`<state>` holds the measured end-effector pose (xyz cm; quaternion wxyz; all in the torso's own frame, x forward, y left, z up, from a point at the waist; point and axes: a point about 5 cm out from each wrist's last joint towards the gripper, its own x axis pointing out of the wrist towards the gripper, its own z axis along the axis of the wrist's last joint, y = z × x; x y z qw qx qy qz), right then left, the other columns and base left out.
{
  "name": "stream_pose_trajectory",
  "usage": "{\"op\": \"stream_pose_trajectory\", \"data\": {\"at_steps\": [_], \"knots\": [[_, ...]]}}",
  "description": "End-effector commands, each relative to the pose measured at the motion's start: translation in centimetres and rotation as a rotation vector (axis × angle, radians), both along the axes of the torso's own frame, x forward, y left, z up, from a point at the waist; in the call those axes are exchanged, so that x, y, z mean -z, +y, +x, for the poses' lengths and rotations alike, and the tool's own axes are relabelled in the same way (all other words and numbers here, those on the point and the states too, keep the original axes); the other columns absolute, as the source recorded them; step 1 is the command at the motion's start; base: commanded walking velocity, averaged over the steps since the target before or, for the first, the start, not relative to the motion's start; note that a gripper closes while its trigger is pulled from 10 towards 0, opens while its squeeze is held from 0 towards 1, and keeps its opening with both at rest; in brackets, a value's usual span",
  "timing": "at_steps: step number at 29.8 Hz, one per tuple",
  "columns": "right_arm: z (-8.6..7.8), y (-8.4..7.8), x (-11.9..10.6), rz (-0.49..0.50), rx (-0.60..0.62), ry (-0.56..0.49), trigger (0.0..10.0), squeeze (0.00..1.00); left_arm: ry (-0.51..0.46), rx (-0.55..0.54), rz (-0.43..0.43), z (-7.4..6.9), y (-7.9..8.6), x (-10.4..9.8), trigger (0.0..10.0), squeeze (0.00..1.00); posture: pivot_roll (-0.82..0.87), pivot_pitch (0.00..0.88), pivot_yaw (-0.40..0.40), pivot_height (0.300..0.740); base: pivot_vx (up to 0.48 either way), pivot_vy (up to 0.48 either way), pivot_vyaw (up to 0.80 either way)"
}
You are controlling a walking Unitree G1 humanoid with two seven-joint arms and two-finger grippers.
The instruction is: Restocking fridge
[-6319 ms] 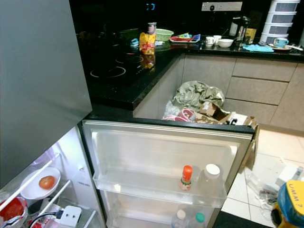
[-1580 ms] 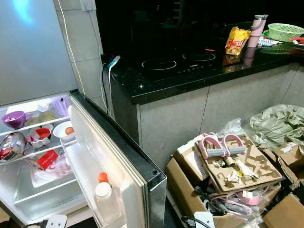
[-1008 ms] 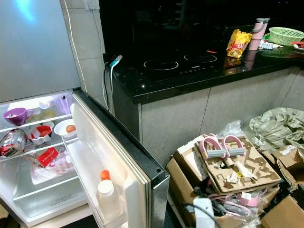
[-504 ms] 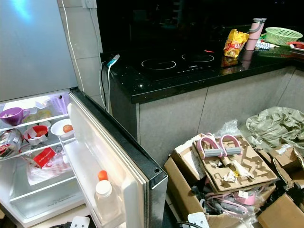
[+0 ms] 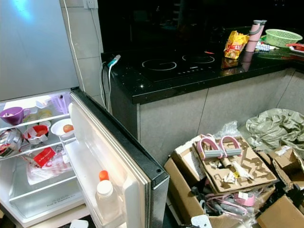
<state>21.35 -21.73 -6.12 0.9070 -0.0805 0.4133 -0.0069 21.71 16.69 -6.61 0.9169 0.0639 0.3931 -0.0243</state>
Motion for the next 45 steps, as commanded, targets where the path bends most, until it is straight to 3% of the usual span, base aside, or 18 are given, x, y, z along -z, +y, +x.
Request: {"op": "stream_pose_trajectory", "data": {"at_steps": [1,17,19,22,23,33,39,40,44,45], "knots": [[-0.8,0.2,0.5,0.021,0.021,0.022,10.0,0.0,0.018,0.015,0.02,-0.6,0.6,0.3,10.0,0.0,-0.09,0.085,0.029,0.74,-0.322,0.0,0.0],[-0.9,0.1,0.6,0.032,0.026,0.029,10.0,0.0,-0.013,0.028,0.017,0.0,0.4,-0.1,10.0,0.0,-0.1,0.089,0.036,0.74,-0.326,0.0,0.0],[-0.9,0.1,0.6,0.033,0.025,0.028,10.0,0.0,-0.011,0.013,0.039,-0.2,2.4,-0.2,10.0,0.0,-0.1,0.09,0.034,0.74,0.0,0.0,0.0],[-0.9,0.1,0.5,0.034,0.024,0.028,10.0,0.0,-0.011,0.005,0.047,-0.3,3.4,-0.3,10.0,0.0,-0.1,0.09,0.034,0.74,0.0,0.0,0.0],[-0.7,0.1,0.5,0.036,0.02,0.025,10.0,0.0,-0.014,-0.015,0.056,-0.5,4.8,-0.5,10.0,0.0,-0.1,0.089,0.03,0.74,0.0,0.0,0.0],[0.1,0.3,0.1,0.039,0.005,0.008,10.0,0.0,-0.026,-0.051,0.051,-0.5,5.7,-0.7,10.0,0.0,-0.1,0.087,0.021,0.74,0.0,0.0,0.0],[1.9,0.7,-1.1,0.069,-0.016,-0.067,10.0,0.0,-0.036,-0.065,0.056,-0.3,5.9,-0.9,10.0,0.0,-0.1,0.091,0.022,0.74,0.0,0.0,0.0],[2.5,0.8,-1.5,0.089,-0.013,-0.085,0.0,0.0,-0.043,-0.066,0.062,-0.1,6.0,-1.0,10.0,0.0,-0.1,0.092,0.023,0.74,0.0,0.0,0.0],[3.9,1.0,-2.4,0.094,-0.019,-0.122,0.0,0.0,-0.07,-0.079,0.078,0.2,6.3,-1.4,10.0,0.0,-0.09,0.096,0.026,0.74,0.0,0.0,0.0],[4.3,0.9,-2.8,0.077,-0.011,-0.135,2.5,0.0,-0.081,-0.082,0.082,0.4,6.4,-1.5,10.0,0.0,-0.09,0.099,0.027,0.74,0.0,0.0,0.0]]}}
